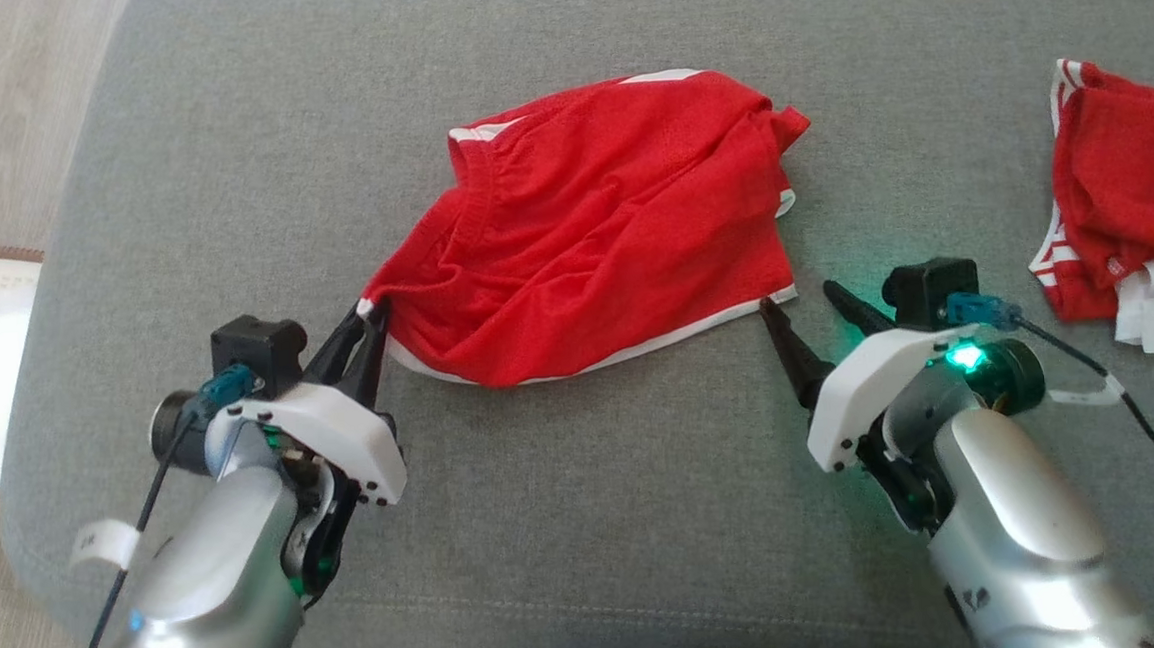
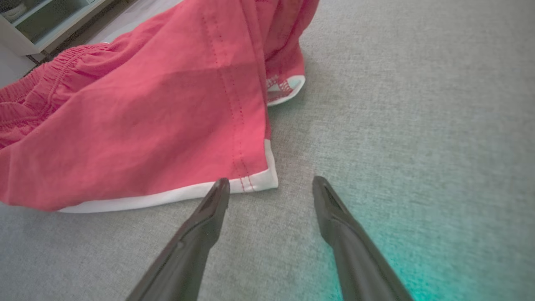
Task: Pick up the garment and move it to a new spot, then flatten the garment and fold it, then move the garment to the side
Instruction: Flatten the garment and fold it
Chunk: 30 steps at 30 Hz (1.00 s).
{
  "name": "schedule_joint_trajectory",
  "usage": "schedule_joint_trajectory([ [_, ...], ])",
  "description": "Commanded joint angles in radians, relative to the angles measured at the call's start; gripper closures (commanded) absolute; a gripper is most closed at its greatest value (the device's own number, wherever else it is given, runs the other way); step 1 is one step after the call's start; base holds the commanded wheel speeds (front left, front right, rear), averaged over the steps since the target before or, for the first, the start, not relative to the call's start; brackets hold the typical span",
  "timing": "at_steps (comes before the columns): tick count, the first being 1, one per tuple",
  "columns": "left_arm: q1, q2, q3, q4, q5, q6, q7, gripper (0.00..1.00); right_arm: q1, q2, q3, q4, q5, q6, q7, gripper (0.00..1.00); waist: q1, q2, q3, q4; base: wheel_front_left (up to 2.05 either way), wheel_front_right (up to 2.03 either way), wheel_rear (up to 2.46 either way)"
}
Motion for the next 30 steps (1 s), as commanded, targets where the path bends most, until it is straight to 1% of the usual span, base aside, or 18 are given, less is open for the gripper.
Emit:
schedule_joint_trajectory([
  [1,-0.034,0.022,0.035,-0.030,0.006,0.007,-0.011,1.00,-0.036,0.002,0.026,-0.019,0.004,-0.001,-0.014,0.00,0.0000,0.0000,0.002,0.002,0.00,0.00,0.00],
  [6,-0.036,0.021,0.028,-0.040,0.006,0.009,-0.009,1.00,-0.078,0.002,0.037,0.041,0.010,-0.001,-0.027,0.00,0.0000,0.0000,0.006,0.006,0.00,0.00,0.00],
  [14,-0.041,0.025,0.022,-0.049,0.005,0.012,-0.007,1.00,-0.122,0.002,0.087,0.129,-0.003,-0.001,-0.016,0.00,0.0000,0.0000,0.012,0.007,0.00,0.00,0.00],
  [15,-0.042,0.025,0.022,-0.050,0.004,0.013,-0.007,1.00,-0.125,0.002,0.096,0.138,0.000,-0.001,-0.012,0.29,0.0000,0.0000,0.012,0.006,0.00,0.00,0.00],
  [16,-0.043,0.026,0.022,-0.051,0.003,0.013,-0.007,1.00,-0.129,0.002,0.108,0.145,0.001,-0.001,-0.010,1.00,0.0000,0.0000,0.013,0.004,0.00,0.00,0.00],
  [18,-0.044,0.027,0.024,-0.052,0.001,0.016,-0.007,1.00,-0.135,0.002,0.124,0.153,0.011,-0.001,-0.009,1.00,0.0000,0.0000,0.009,-0.002,0.00,0.00,0.00],
  [22,-0.041,0.034,0.035,-0.067,-0.008,0.020,-0.008,1.00,-0.155,-0.007,0.103,0.146,0.020,-0.001,-0.020,1.00,0.0000,0.0000,-0.011,-0.023,0.00,0.00,0.00],
  [26,-0.043,0.039,0.065,-0.109,-0.028,0.027,-0.010,1.00,-0.172,-0.055,0.070,0.085,0.056,-0.001,-0.011,1.00,0.0000,0.0000,-0.043,-0.047,0.00,0.00,0.00],
  [30,-0.051,0.045,0.099,-0.180,-0.053,0.040,-0.010,1.00,-0.178,-0.119,0.036,-0.024,0.097,-0.001,0.014,1.00,0.0000,0.0000,-0.078,-0.069,0.00,0.00,0.00],
])
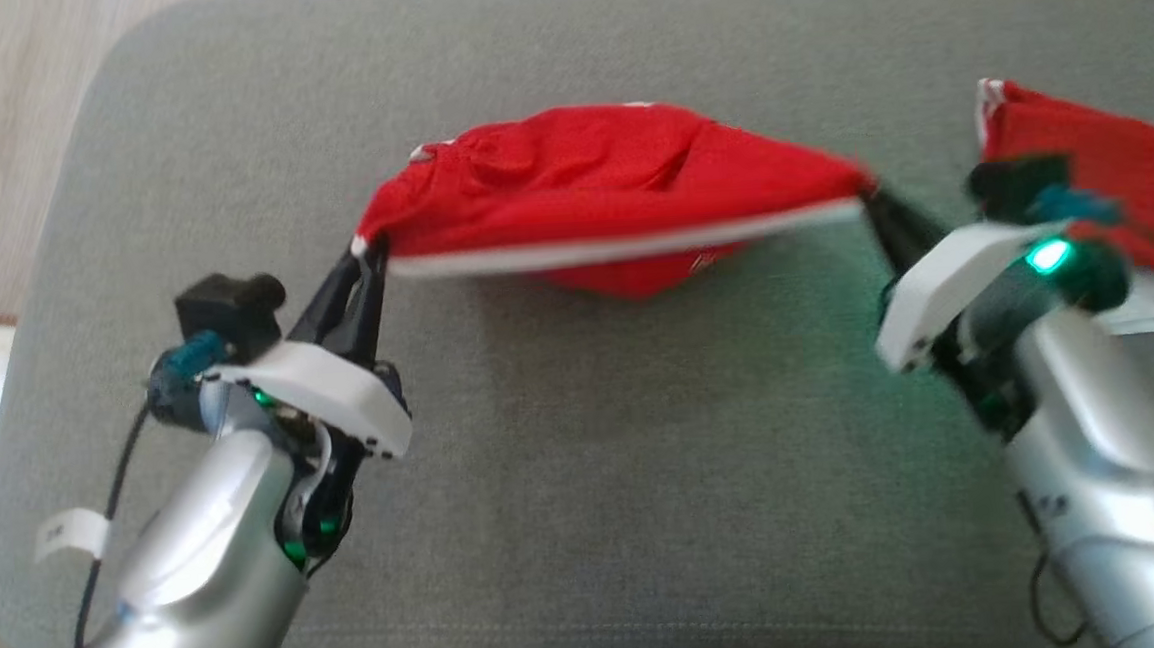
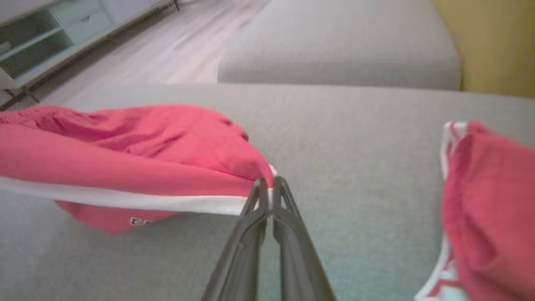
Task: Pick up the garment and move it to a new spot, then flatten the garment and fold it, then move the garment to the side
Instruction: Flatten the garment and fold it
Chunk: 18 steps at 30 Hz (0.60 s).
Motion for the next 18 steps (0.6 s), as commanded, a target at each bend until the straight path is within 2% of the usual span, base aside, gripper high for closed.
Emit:
schedule_joint_trajectory([
  [1,-0.053,0.039,0.065,-0.065,-0.016,0.018,-0.009,1.00,-0.042,-0.022,-0.008,-0.094,0.022,-0.001,0.015,1.00,0.0000,0.0000,-0.031,-0.023,0.00,0.00,0.00],
  [8,-0.058,0.035,0.121,-0.225,-0.076,0.067,0.027,1.00,-0.002,-0.051,-0.089,-0.323,0.079,-0.001,0.081,1.00,0.0000,0.0000,-0.099,-0.062,0.00,0.00,0.00],
  [18,-0.047,0.033,0.173,-0.430,-0.114,0.160,0.069,1.00,0.062,0.010,-0.195,-0.571,0.092,-0.001,0.148,1.00,0.0000,0.0000,-0.177,-0.088,0.00,0.00,0.00],
])
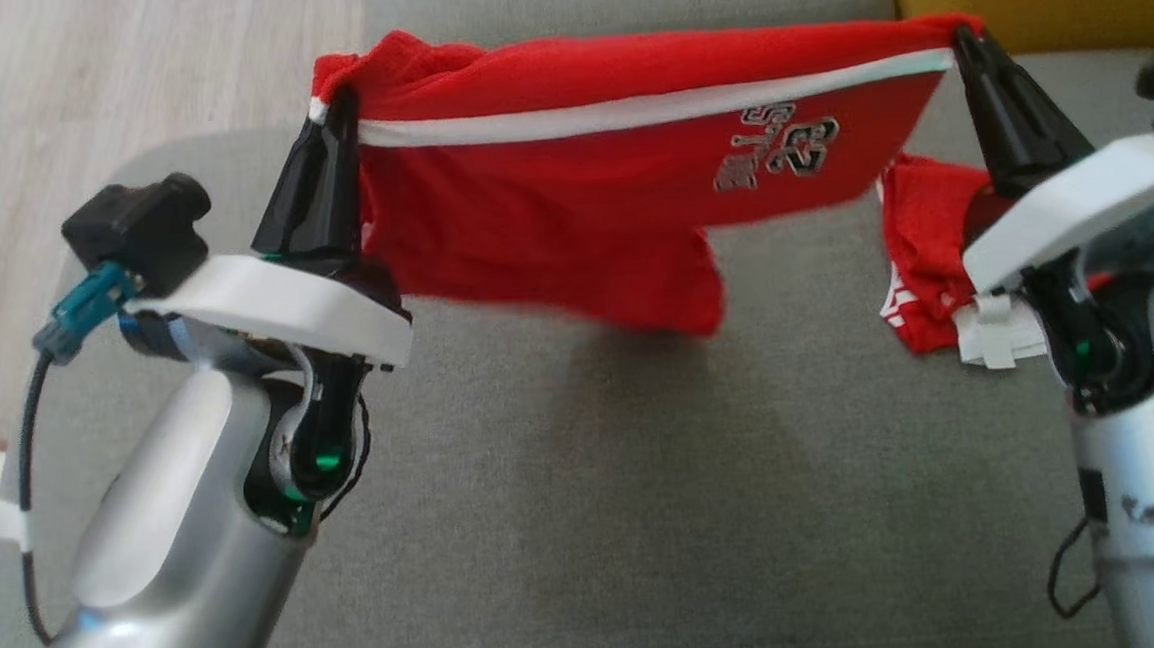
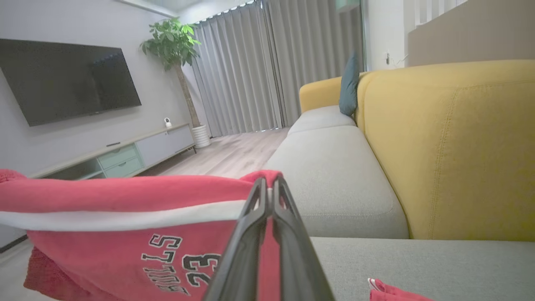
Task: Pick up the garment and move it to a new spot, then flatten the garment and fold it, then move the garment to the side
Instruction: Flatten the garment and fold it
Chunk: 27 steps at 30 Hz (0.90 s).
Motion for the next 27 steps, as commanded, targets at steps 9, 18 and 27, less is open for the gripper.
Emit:
schedule_joint_trajectory([
  [9,0.051,0.088,0.042,-0.222,-0.005,0.079,0.084,1.00,0.139,0.074,-0.084,-0.264,-0.029,-0.001,0.102,1.00,0.0000,0.0000,-0.049,0.006,0.00,0.00,0.00],
  [18,0.048,0.136,0.057,-0.384,-0.022,0.120,0.174,1.00,0.161,0.100,-0.094,-0.423,-0.081,-0.001,0.222,1.00,0.0000,0.0000,-0.003,0.006,0.00,0.00,0.00],
  [27,-0.287,0.112,0.095,-0.071,-0.064,-0.018,0.208,1.00,-0.282,0.043,-0.015,-0.140,-0.138,-0.001,0.153,1.00,0.0000,0.0000,0.181,-0.014,0.00,0.00,0.00],
])
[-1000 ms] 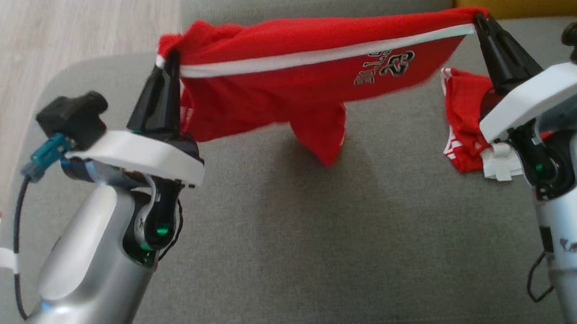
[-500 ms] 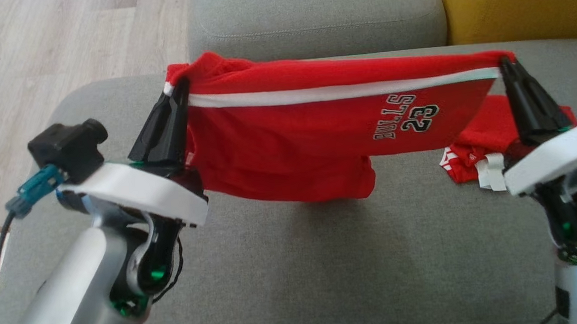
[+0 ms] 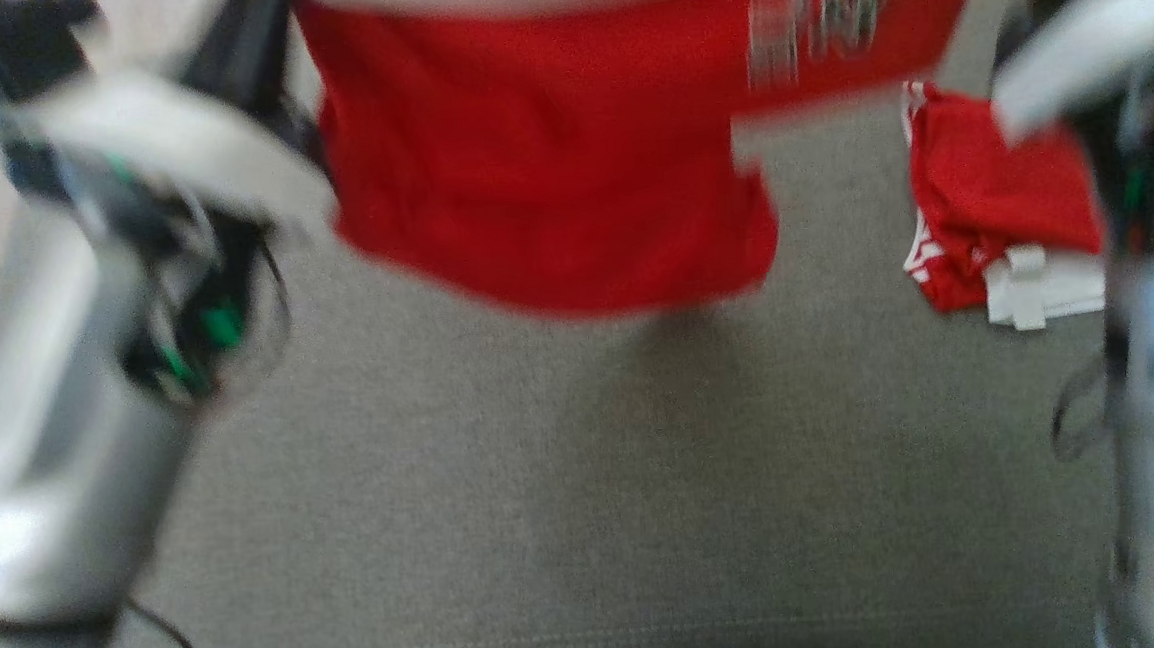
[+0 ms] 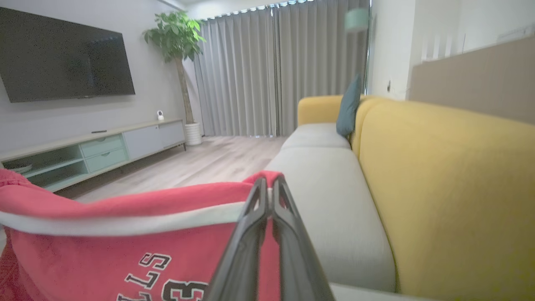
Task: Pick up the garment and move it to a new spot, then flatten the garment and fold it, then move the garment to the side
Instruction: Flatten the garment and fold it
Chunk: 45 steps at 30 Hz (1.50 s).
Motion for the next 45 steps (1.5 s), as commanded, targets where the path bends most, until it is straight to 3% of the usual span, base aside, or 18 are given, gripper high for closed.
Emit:
schedule_joint_trajectory([
  [1,-0.130,0.026,0.068,0.049,0.014,-0.023,-0.013,1.00,-0.125,-0.002,0.031,0.037,-0.015,-0.001,-0.043,1.00,0.0000,0.0000,0.077,-0.021,0.00,0.00,0.00],
  [5,-0.365,-0.009,0.112,0.291,0.012,-0.084,-0.070,1.00,-0.399,0.003,0.055,0.295,-0.077,-0.001,-0.219,1.00,0.0000,0.0000,0.137,-0.042,0.00,0.00,0.00],
  [10,-0.575,-0.050,0.139,0.530,0.031,-0.138,-0.182,1.00,-0.620,0.036,-0.004,0.561,-0.147,-0.001,-0.443,1.00,0.0000,0.0000,0.178,-0.047,0.00,0.00,0.00],
  [19,-0.592,-0.130,0.139,0.764,0.019,-0.242,-0.276,1.00,-0.641,0.059,0.013,0.856,-0.146,-0.001,-0.611,1.00,0.0000,0.0000,0.247,-0.028,0.00,0.00,0.00],
  [26,-0.456,-0.199,0.120,0.860,0.027,-0.297,-0.294,1.00,-0.532,0.060,0.164,1.024,-0.064,-0.001,-0.642,1.00,0.0000,0.0000,0.271,0.002,0.00,0.00,0.00],
  [32,-0.294,-0.215,0.133,0.834,0.058,-0.310,-0.295,1.00,-0.452,0.052,0.248,1.095,-0.023,-0.001,-0.609,1.00,0.0000,0.0000,0.219,0.020,0.00,0.00,0.00],
  [39,-0.073,-0.206,0.062,0.750,0.096,-0.312,-0.295,1.00,-0.326,-0.009,0.379,1.066,0.083,-0.001,-0.518,1.00,0.0000,0.0000,0.123,0.024,0.00,0.00,0.00],
  [45,0.077,-0.172,-0.006,0.664,0.101,-0.312,-0.295,1.00,-0.210,-0.106,0.480,0.970,0.197,-0.001,-0.417,1.00,0.0000,0.0000,0.053,0.025,0.00,0.00,0.00],
])
